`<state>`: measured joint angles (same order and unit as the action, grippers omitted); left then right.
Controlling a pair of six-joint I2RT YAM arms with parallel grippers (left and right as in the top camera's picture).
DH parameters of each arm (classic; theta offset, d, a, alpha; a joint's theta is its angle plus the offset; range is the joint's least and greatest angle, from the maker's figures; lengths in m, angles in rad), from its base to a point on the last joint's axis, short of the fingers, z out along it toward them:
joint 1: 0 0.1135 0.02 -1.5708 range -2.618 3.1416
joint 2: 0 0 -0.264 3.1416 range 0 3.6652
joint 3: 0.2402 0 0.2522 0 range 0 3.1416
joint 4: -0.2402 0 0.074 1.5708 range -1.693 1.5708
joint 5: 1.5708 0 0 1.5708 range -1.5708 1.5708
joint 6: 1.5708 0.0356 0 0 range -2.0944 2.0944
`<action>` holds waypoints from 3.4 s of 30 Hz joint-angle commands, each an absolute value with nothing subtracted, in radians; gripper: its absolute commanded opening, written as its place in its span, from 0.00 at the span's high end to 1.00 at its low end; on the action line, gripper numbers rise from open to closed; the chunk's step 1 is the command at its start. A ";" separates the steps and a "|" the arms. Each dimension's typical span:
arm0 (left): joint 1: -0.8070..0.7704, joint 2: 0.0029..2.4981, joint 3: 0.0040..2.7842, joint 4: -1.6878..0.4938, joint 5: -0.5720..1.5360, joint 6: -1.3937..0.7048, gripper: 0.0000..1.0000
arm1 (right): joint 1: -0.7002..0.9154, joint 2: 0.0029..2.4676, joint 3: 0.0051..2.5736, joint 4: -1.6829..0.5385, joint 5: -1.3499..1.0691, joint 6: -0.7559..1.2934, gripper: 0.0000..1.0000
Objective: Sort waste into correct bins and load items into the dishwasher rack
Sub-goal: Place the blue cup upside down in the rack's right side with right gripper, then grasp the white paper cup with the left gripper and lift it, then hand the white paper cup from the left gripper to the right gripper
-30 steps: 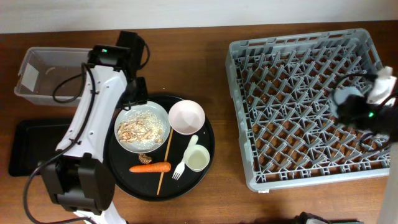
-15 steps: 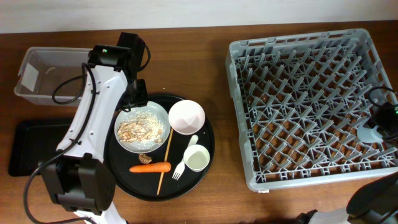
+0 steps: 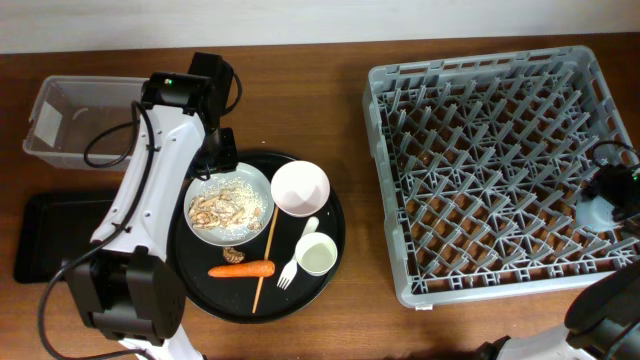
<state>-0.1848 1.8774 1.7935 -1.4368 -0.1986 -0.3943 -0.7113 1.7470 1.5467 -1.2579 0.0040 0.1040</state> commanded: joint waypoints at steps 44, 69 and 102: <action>-0.587 1.868 1.601 -1.458 0.135 -0.261 0.45 | -0.270 1.514 1.554 -1.403 -0.247 -0.030 0.01; -0.586 1.868 1.392 -1.234 0.139 -0.287 1.00 | -0.270 1.514 1.554 -1.403 -0.247 -0.030 0.01; -0.311 1.782 1.722 -0.774 1.243 -0.229 1.00 | -0.108 1.533 1.554 -1.251 -1.201 -0.658 0.01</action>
